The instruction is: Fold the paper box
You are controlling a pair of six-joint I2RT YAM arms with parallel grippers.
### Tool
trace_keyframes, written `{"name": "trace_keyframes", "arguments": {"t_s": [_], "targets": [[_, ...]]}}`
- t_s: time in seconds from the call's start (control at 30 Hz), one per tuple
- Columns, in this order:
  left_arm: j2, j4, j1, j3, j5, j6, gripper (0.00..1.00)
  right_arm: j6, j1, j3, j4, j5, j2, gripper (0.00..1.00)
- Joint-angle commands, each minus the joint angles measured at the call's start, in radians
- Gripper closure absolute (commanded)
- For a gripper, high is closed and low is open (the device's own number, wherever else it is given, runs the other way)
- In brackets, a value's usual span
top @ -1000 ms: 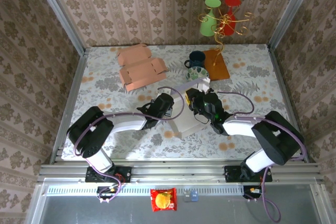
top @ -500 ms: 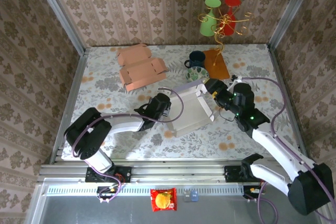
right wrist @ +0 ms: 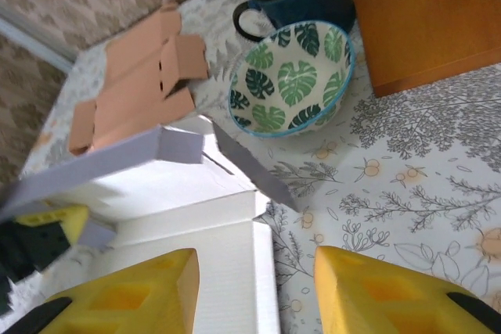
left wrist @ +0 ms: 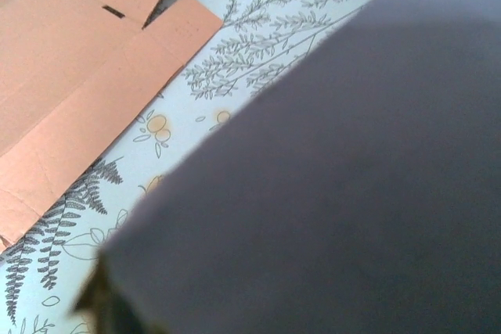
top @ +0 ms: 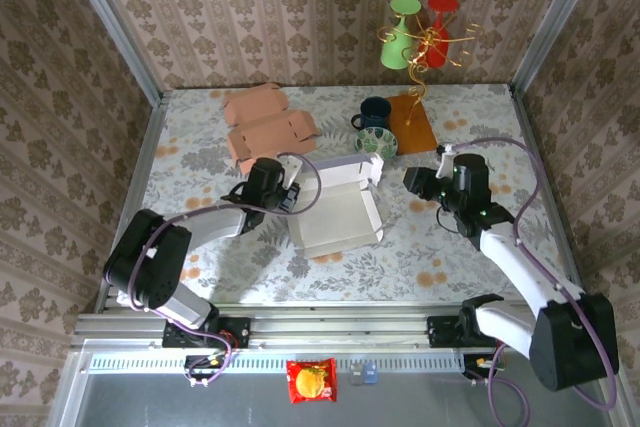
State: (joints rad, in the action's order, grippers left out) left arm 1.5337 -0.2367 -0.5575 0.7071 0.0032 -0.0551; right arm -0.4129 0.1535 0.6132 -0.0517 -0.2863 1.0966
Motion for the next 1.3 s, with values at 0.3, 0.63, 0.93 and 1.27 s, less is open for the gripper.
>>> {"name": "trace_keyframes", "arguments": {"t_s": [0.3, 0.63, 0.93, 1.27], "targets": [[0.036, 0.081, 0.094, 0.051, 0.266, -0.049, 1.00, 0.303, -0.029, 0.229, -0.039, -0.178, 0.405, 0.63], [0.056, 0.064, 0.123, 0.063, 0.253, -0.048, 1.00, 0.187, -0.025, 0.361, 0.029, -0.236, 0.567, 0.63], [0.080, 0.058, 0.123, 0.084, 0.250, -0.051, 1.00, 0.204, 0.012, 0.313, -0.067, -0.336, 0.591, 0.61], [0.085, 0.076, 0.123, 0.095, 0.253, -0.063, 1.00, 0.289, 0.063, 0.306, -0.062, -0.321, 0.580, 0.59]]}}
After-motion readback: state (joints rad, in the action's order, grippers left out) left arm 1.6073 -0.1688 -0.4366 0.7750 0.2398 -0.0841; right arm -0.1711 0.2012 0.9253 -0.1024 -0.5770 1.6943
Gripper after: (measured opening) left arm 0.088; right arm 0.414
